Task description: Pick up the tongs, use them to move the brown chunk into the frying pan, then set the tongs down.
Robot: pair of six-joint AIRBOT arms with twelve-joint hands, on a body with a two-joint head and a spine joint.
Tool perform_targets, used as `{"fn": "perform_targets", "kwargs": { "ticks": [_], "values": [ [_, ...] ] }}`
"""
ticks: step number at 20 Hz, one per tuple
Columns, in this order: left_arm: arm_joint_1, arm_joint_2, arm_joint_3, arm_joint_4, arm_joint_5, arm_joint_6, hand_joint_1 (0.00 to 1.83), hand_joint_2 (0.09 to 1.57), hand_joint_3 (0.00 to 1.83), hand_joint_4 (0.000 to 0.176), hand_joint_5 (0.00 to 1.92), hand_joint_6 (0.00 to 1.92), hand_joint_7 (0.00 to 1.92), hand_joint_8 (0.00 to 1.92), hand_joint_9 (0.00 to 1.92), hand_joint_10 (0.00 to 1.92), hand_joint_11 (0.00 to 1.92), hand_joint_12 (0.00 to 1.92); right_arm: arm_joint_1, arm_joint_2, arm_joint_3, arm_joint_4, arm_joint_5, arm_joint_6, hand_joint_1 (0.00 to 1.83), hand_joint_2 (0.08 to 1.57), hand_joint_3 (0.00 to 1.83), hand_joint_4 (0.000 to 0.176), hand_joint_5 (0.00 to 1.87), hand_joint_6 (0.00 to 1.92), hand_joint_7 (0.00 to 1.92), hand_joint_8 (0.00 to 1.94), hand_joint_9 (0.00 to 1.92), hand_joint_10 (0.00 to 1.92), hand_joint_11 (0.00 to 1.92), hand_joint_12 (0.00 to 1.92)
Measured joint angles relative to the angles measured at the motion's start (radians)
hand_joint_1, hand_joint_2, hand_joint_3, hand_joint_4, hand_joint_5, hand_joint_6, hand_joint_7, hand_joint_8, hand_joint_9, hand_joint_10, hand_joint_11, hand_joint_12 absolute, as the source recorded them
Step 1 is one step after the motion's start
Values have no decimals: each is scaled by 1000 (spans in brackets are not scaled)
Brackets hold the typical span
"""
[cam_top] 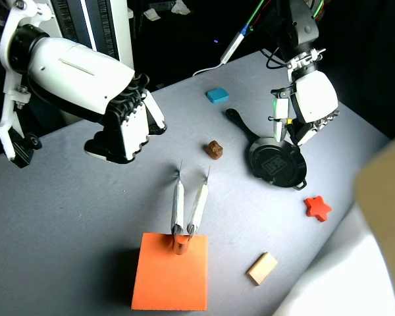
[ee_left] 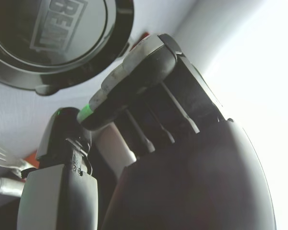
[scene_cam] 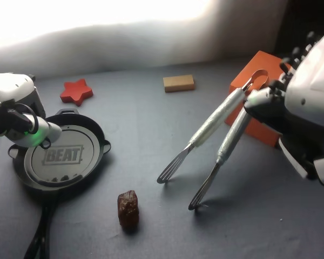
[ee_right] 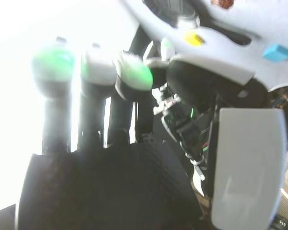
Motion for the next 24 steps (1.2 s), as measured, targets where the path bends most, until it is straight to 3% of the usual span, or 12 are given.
{"fn": "perform_targets", "kwargs": {
  "ticks": [1,5,10,11,13,14,15,16,18,21,22,24],
  "values": [
    [0,-2,1,-3,1,3,379,1272,51,39,193,19,290,3,352,33,0,1013,10,-3,7,-5,-10,-6,294,1175,14,0,402,46,433,8,398,67,0,1060],
    [6,-10,6,3,-1,8,274,1309,11,8,90,2,190,0,210,2,0,661,17,-10,13,-3,-25,-7,271,1133,0,0,271,0,330,0,332,2,0,856],
    [8,-14,5,-21,-18,47,260,1290,0,11,131,10,189,2,203,2,0,566,95,-56,69,-7,-123,-25,260,1099,0,0,180,0,234,0,238,0,0,654],
    [8,-14,5,-56,-27,64,244,1297,1,7,99,3,140,0,167,0,0,481,111,-77,100,-8,-163,-6,334,1080,0,0,144,0,188,0,187,0,0,559],
    [8,-14,4,-77,-48,79,245,1307,4,14,73,2,107,0,137,1,0,434,126,-109,148,-14,-222,-5,445,1040,0,0,105,0,145,0,161,0,0,478],
    [4,-14,4,-74,-59,89,211,1322,9,2,81,6,136,9,146,5,0,416,135,-122,165,-16,-251,-5,558,1005,0,0,93,0,122,0,137,0,0,413],
    [0,-14,10,-71,-67,92,223,1325,7,4,63,2,105,3,123,1,0,357,148,-145,190,-17,-286,-5,745,951,0,0,72,0,83,0,95,0,0,351],
    [-3,-14,15,-71,-71,93,211,1324,5,9,45,0,92,1,106,0,0,324,154,-165,214,-17,-312,-4,818,912,0,0,63,0,74,0,86,0,0,376],
    [-18,-14,27,-77,-89,102,218,1318,0,3,76,11,113,6,123,6,0,405,154,-201,256,-18,-369,-6,842,831,0,0,13,0,59,0,78,0,0,422],
    [-40,-14,71,-138,-119,146,226,1317,0,15,54,1,103,0,101,0,0,357,173,-249,312,-72,-457,27,882,818,0,0,15,2,59,1,54,4,0,256],
    [-45,-21,87,-177,-130,161,219,1316,0,15,72,6,123,4,119,5,0,412,178,-264,328,-91,-475,33,885,838,0,0,2,0,44,1,47,2,0,267],
    [-45,-32,112,-220,-144,184,205,1312,0,11,89,9,121,1,130,6,0,455,180,-296,357,-129,-503,47,912,866,2,0,4,0,19,1,9,3,0,77]
  ]
}}
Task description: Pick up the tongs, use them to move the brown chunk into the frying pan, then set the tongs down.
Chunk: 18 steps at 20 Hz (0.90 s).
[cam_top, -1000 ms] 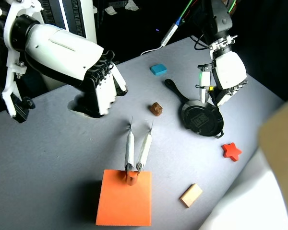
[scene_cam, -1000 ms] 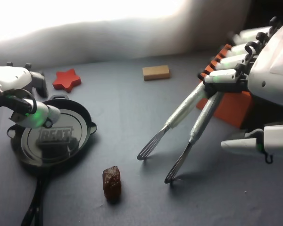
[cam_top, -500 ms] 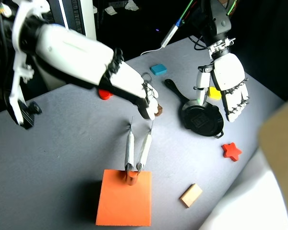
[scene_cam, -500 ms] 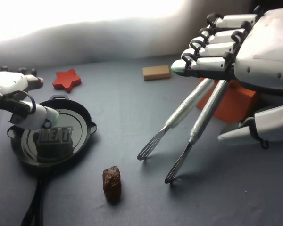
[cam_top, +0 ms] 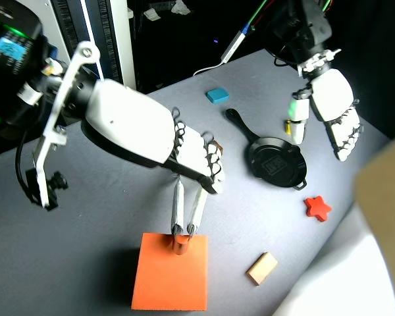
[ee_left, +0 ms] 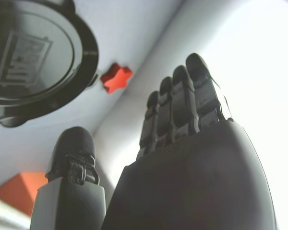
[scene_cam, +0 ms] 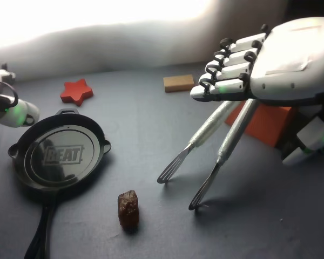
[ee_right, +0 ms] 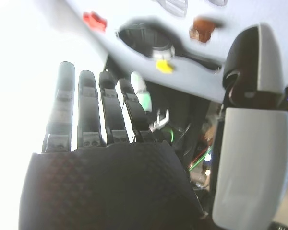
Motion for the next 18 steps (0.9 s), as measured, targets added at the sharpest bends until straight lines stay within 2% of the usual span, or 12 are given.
{"fn": "perform_targets", "kwargs": {
  "ticks": [3,6,9,11,13,15,17,18],
  "values": [
    [-21,-9,29,-24,-5,41,228,1327,5,0,106,9,110,0,105,5,0,400,4,-53,51,-32,-43,24,923,855,0,0,6,2,5,1,0,0,0,9],
    [-27,-8,30,-34,16,50,149,1329,3,0,96,2,115,1,115,4,0,410,4,-96,101,-55,-72,26,940,843,0,0,8,2,7,3,8,3,0,0],
    [-27,-2,27,-93,51,75,255,1329,1,1,73,0,108,1,114,1,0,343,4,-140,152,-56,-88,27,922,834,0,0,37,13,23,7,9,3,15,7],
    [-31,7,14,-101,64,83,294,1324,0,10,68,0,102,2,110,3,0,323,4,-174,187,-56,-92,40,910,841,0,0,41,13,28,8,16,6,19,11],
    [-44,13,-4,-99,63,92,220,1329,2,13,81,4,109,2,114,3,0,342,3,-208,222,-55,-93,53,893,837,0,0,45,12,40,10,25,8,27,18],
    [-49,14,-20,-98,71,100,180,1323,0,6,85,3,120,3,132,7,0,376,-5,-236,254,-53,-95,67,937,825,0,0,42,9,47,9,30,9,36,31],
    [-51,19,-33,-100,79,114,94,1327,2,13,82,1,130,4,136,5,0,406,-22,-257,282,-53,-103,80,906,844,0,0,43,8,45,5,29,7,20,36],
    [-60,27,-42,-105,81,119,113,1329,2,15,78,1,132,4,137,4,0,412,-23,-274,306,-54,-121,97,843,869,9,0,31,2,27,1,19,2,5,36]
  ]
}}
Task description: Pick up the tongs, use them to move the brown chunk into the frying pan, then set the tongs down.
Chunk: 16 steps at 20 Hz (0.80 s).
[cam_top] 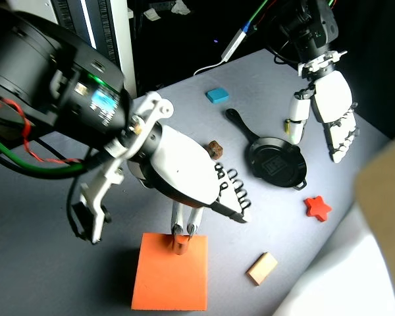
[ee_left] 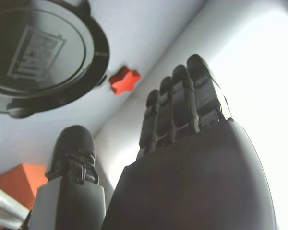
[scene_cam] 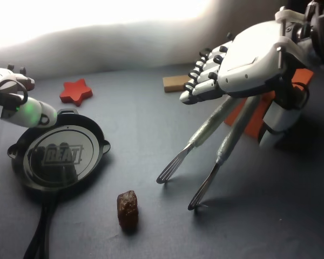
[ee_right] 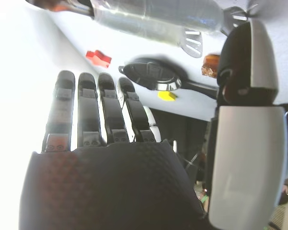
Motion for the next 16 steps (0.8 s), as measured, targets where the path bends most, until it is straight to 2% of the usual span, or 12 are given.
{"fn": "perform_targets", "kwargs": {
  "ticks": [1,4,5,6,8,10,14,16],
  "values": [
    [-5,7,-2,6,6,2,154,1329,1,11,82,2,129,2,135,3,0,409,0,-12,20,-2,-6,21,819,880,13,0,23,1,14,0,6,1,0,6],
    [-14,15,-3,10,4,8,155,1330,0,23,79,5,137,4,143,3,0,412,-16,-44,60,-3,-2,42,842,853,0,0,7,0,0,0,0,0,0,0],
    [-17,15,-5,5,-1,17,145,1332,1,22,74,2,136,2,133,1,0,403,-19,-54,66,-2,-8,43,856,836,0,0,1,0,0,0,0,0,0,0],
    [-23,15,-10,4,-9,27,161,1332,1,10,77,3,147,4,141,4,0,412,-25,-59,68,1,-10,47,875,817,0,0,0,0,0,0,0,0,4,2],
    [-37,17,-26,8,-1,37,194,1323,0,8,83,3,136,2,142,2,0,401,-33,-70,74,3,-9,51,860,823,0,0,0,0,0,0,0,0,1,0],
    [-38,17,-27,4,4,45,173,1327,0,0,101,4,137,2,130,1,0,407,-41,-79,83,0,-9,53,829,812,0,0,0,0,0,0,0,0,0,0],
    [-24,17,-21,6,-1,48,168,1330,1,11,86,2,115,1,112,1,0,340,-47,-101,106,0,-16,53,834,806,0,0,0,0,0,0,0,0,0,0],
    [-18,17,-22,4,1,48,186,1329,0,9,108,6,156,8,154,11,0,423,-54,-117,118,2,-8,46,764,792,0,0,0,0,0,0,0,0,0,0]
  ]
}}
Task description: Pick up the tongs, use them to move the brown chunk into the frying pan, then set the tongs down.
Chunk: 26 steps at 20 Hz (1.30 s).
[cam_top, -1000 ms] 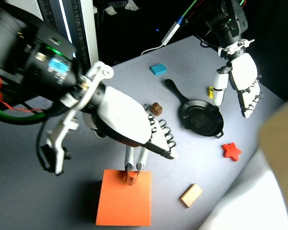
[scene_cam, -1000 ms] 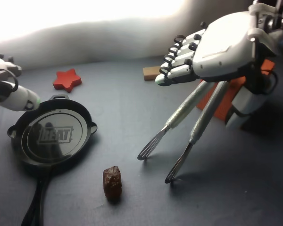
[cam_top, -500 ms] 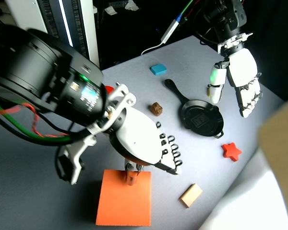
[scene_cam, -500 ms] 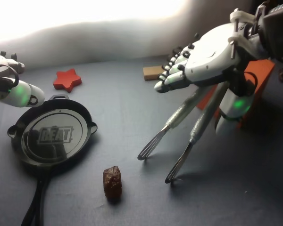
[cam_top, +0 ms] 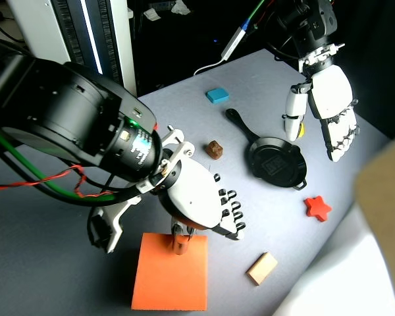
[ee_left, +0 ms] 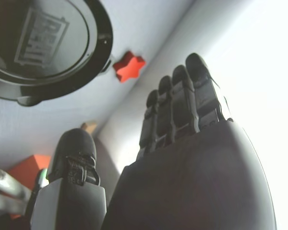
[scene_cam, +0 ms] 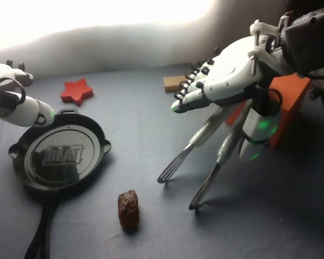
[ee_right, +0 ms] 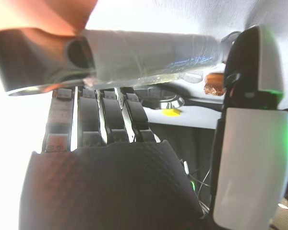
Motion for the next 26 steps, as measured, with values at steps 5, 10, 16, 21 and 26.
{"fn": "perform_targets", "kwargs": {
  "ticks": [5,10,16,21,26],
  "values": [
    [3,0,0,-1,0,0,183,1321,0,5,134,10,178,7,171,9,0,468,-22,-29,43,-3,-1,-18,764,799,0,0,0,0,0,0,0,0,0,0],
    [-11,0,-13,-10,-13,0,164,1331,0,8,116,7,166,5,178,8,0,475,-44,-44,51,-2,0,-52,803,824,0,0,0,0,0,0,0,0,0,0],
    [-19,0,-12,-18,-23,0,172,1334,0,7,107,0,166,6,167,7,0,428,-62,-53,58,-1,10,-95,925,852,10,0,0,0,0,0,0,0,0,0],
    [-37,-8,-10,-21,-27,1,176,1333,0,3,95,0,152,0,165,0,0,467,-74,-67,60,-1,17,-103,955,853,9,0,0,0,0,0,0,0,0,0],
    [-44,-8,-14,-45,-31,14,133,1337,1,8,102,1,161,1,175,2,0,476,-84,-74,68,2,27,-102,1074,870,17,0,0,0,0,0,0,0,0,0]
  ]
}}
